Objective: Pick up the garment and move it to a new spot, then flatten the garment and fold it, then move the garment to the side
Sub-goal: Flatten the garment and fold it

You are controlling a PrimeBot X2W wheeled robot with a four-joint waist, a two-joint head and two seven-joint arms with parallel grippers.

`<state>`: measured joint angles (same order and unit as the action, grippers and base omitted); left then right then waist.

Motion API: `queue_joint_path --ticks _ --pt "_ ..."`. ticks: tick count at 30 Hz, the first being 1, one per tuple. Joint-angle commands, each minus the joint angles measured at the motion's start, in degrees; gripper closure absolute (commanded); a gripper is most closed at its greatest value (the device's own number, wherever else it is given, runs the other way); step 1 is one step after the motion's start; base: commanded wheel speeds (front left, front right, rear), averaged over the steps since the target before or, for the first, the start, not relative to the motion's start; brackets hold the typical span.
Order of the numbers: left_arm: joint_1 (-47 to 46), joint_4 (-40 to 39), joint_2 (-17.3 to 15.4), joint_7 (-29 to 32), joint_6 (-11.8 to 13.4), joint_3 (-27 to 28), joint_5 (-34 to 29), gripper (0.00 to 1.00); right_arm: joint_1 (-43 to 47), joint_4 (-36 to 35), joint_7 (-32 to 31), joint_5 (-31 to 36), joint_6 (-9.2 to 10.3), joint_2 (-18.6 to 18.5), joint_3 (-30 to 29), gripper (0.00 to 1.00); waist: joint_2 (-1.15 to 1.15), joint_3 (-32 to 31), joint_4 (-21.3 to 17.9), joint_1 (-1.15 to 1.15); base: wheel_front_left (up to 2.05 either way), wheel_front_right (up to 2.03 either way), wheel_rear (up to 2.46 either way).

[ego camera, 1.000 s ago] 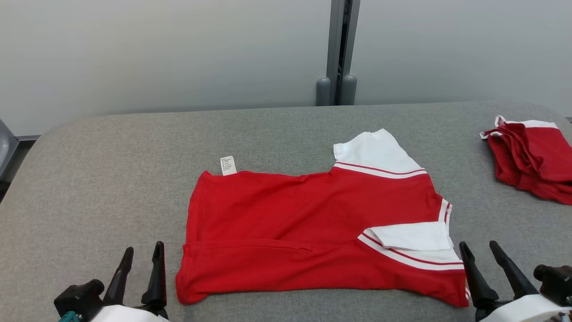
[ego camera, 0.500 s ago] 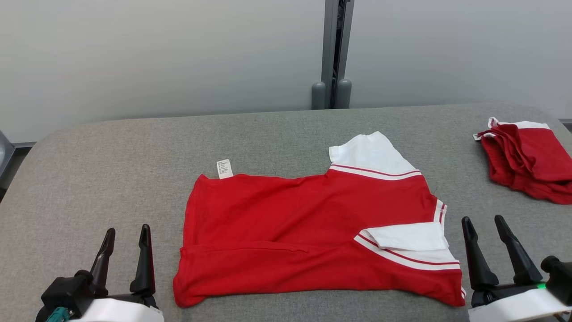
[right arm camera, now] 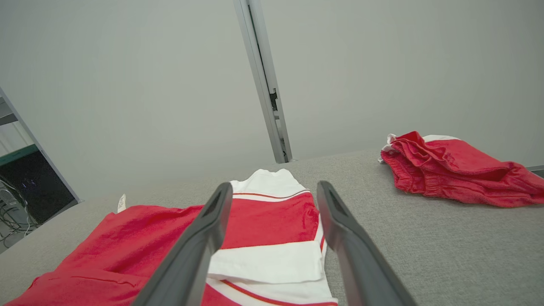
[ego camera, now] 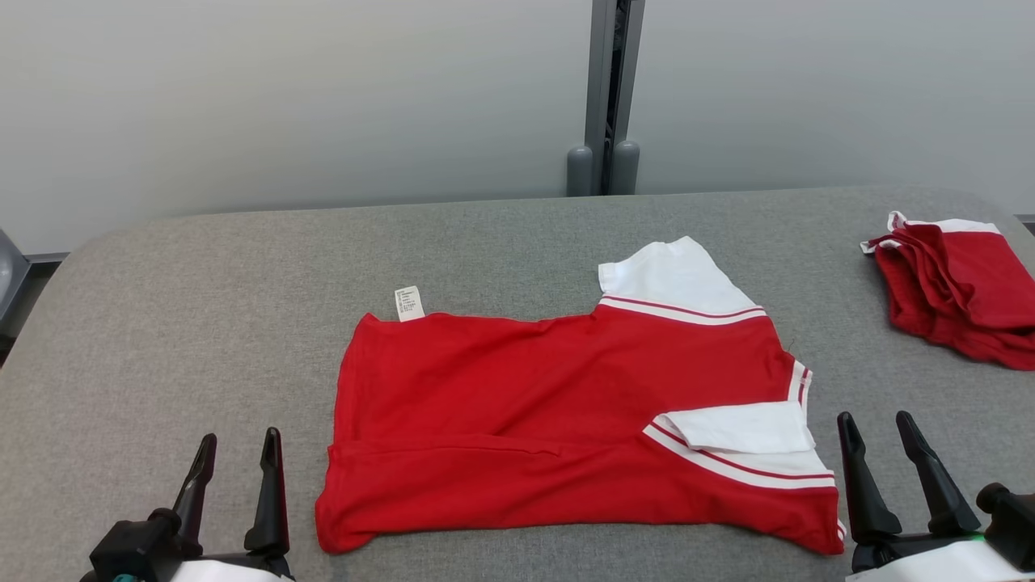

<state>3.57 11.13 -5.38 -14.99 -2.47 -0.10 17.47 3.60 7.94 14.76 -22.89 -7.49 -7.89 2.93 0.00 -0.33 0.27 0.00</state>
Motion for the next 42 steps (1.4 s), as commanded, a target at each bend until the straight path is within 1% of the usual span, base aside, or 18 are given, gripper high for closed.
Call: queue_joint_path --ticks 1,6,11,13,15,17,18,21,24,30,32,36,42 --pt "0.55 0.14 -0.18 -0.23 -0.13 0.32 -0.50 0.00 0.30 0.11 0.50 0.21 -0.01 -0.22 -0.05 0.00 0.00 0.04 0.03 0.00 0.00 0.00 0.00" --pt "-1.32 0.85 -0.53 -0.08 -0.50 0.36 -0.03 0.00 -2.60 1.16 0.31 -0.91 -0.01 -1.39 1.17 0.00 0.00 0.78 -0.21 0.00 0.00 0.00 0.00" --pt "-6.53 0.31 -2.57 3.04 -1.62 -0.52 0.13 0.00 -9.27 4.02 -1.64 -2.30 -0.01 -3.99 3.04 0.00 0.00 3.02 -0.13 0.00 0.00 0.00 0.00" --pt "-9.88 0.83 -3.31 5.28 -2.33 -0.82 1.29 0.00 -12.89 5.87 -2.96 -3.24 -0.01 -4.77 3.78 0.00 0.00 4.38 0.04 0.00 0.00 0.00 0.00" --pt "-13.92 1.86 -4.97 7.57 -3.07 -1.63 1.27 0.00 -16.72 8.34 -5.12 -4.62 -0.01 -5.24 4.47 0.00 0.00 5.85 0.21 0.00 0.00 0.00 0.00" --pt "-18.04 3.34 -5.60 9.57 -3.84 -2.60 2.63 0.00 -21.02 10.45 -6.33 -5.68 -0.01 -6.03 4.86 0.00 0.00 7.45 0.43 0.00 0.00 0.00 0.00" --pt "-20.15 4.30 -6.46 10.93 -4.18 -3.40 2.72 0.00 -22.98 11.96 -7.09 -5.57 -0.01 -6.66 5.42 0.00 0.00 8.27 0.51 0.00 0.00 0.00 0.00" --pt "-26.37 7.08 -7.51 14.41 -4.73 -5.18 5.57 0.00 -29.12 16.24 -8.39 -6.07 -0.01 -7.18 6.61 0.00 0.00 10.82 0.69 0.00 0.00 0.00 0.00" --pt "-32.03 10.55 -8.96 18.11 -5.00 -7.64 8.13 0.00 -35.09 20.73 -9.30 -6.25 -0.01 -8.07 8.05 0.00 0.00 13.10 0.93 0.00 0.00 0.00 0.00" --pt "-41.55 15.34 -11.57 26.21 -5.12 -15.08 15.86 0.00 -45.55 28.91 -11.90 -7.09 -0.01 -9.56 11.81 0.00 0.00 17.20 1.30 0.00 0.00 0.00 0.00" --pt "-43.03 16.00 -12.01 27.38 -5.13 -16.11 16.96 0.00 -47.17 30.30 -12.52 -7.38 -0.01 -9.74 12.51 0.00 0.00 17.82 1.29 0.00 0.00 0.00 0.00" --pt "-47.53 18.61 -13.07 32.82 -5.14 -20.93 20.89 0.00 -53.31 35.26 -15.08 -8.27 -0.01 -10.33 15.78 0.00 0.00 19.90 1.44 0.00 0.00 0.00 0.00" --pt "-52.96 21.78 -14.40 39.42 -5.08 -27.75 24.42 0.00 -61.05 41.94 -19.81 -10.39 -0.01 -10.16 20.59 0.00 0.00 22.47 1.92 0.00 0.00 0.00 0.00"
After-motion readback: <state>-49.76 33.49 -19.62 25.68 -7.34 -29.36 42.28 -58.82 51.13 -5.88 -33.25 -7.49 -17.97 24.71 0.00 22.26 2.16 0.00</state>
